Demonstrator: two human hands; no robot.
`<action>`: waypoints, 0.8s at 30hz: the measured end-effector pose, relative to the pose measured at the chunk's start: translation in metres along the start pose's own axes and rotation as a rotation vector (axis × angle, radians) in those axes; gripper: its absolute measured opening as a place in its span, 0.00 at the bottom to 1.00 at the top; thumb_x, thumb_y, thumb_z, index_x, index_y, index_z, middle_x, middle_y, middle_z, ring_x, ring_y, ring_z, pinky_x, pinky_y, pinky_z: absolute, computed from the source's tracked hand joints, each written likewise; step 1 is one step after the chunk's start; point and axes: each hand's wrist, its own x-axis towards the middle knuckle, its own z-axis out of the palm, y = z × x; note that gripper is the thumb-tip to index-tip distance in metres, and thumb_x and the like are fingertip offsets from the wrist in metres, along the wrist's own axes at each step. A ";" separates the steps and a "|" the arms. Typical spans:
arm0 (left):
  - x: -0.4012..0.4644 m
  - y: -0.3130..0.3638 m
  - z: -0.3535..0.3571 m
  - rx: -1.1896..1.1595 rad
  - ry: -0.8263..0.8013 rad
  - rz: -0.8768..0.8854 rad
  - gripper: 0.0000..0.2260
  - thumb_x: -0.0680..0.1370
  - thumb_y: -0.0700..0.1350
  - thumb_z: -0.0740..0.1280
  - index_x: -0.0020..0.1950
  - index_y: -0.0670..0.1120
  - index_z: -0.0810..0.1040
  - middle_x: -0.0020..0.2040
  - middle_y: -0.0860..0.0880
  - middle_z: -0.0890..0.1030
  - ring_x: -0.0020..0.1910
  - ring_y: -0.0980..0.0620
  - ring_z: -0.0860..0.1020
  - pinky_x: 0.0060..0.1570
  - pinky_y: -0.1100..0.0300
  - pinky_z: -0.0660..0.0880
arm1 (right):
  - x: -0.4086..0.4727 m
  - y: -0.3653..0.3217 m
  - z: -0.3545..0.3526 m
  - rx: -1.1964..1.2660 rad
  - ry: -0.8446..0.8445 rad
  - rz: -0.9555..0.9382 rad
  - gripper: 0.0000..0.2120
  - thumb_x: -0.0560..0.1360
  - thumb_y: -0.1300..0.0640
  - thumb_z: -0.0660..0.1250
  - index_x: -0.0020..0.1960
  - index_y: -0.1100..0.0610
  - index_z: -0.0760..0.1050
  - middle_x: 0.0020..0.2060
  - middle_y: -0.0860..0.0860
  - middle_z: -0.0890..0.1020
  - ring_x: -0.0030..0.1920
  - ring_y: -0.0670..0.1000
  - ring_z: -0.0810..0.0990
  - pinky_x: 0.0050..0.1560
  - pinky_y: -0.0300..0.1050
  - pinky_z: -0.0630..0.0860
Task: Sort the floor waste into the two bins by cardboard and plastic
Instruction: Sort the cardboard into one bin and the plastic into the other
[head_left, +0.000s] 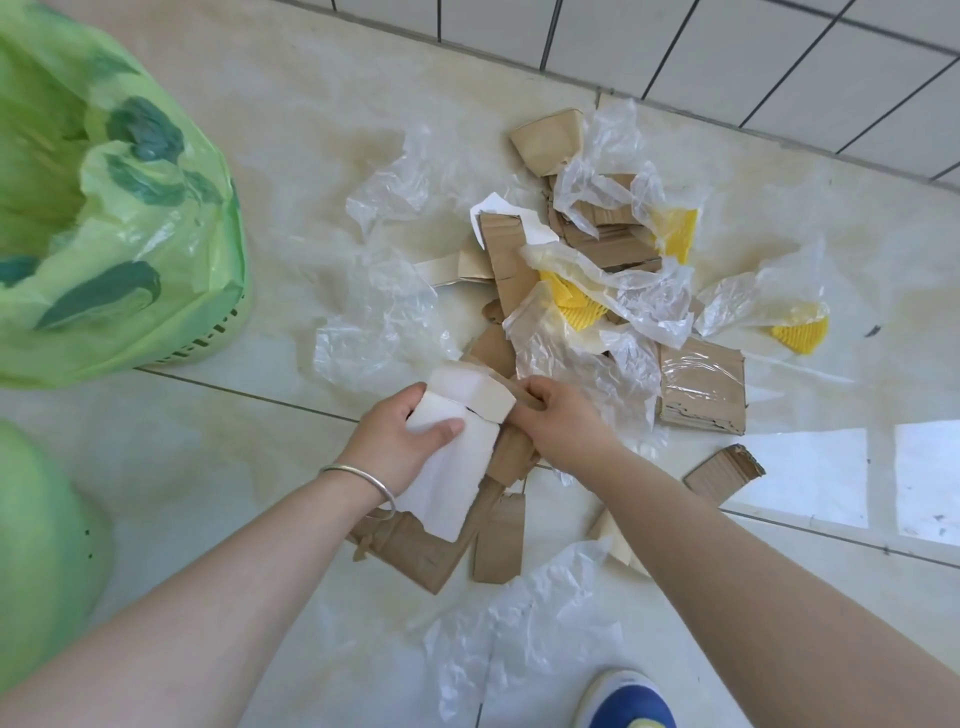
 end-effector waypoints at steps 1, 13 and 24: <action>0.001 -0.003 -0.002 0.014 0.027 0.002 0.06 0.74 0.44 0.70 0.50 0.46 0.77 0.44 0.49 0.82 0.43 0.48 0.78 0.45 0.54 0.75 | 0.001 0.006 0.004 0.086 0.039 0.072 0.12 0.77 0.49 0.62 0.47 0.58 0.76 0.34 0.52 0.80 0.32 0.53 0.80 0.38 0.46 0.83; -0.001 -0.035 -0.009 0.091 0.201 -0.185 0.19 0.73 0.45 0.70 0.62 0.49 0.71 0.50 0.49 0.78 0.48 0.47 0.77 0.46 0.59 0.71 | -0.001 0.075 0.054 -0.822 0.131 0.239 0.30 0.71 0.49 0.70 0.65 0.61 0.59 0.62 0.55 0.69 0.63 0.54 0.72 0.59 0.43 0.71; -0.006 -0.044 -0.016 0.185 0.163 -0.264 0.09 0.75 0.48 0.68 0.52 0.45 0.77 0.49 0.48 0.81 0.49 0.45 0.78 0.49 0.56 0.74 | -0.012 0.060 0.064 -0.781 -0.003 0.145 0.09 0.74 0.55 0.65 0.52 0.56 0.76 0.51 0.52 0.77 0.53 0.53 0.77 0.43 0.39 0.69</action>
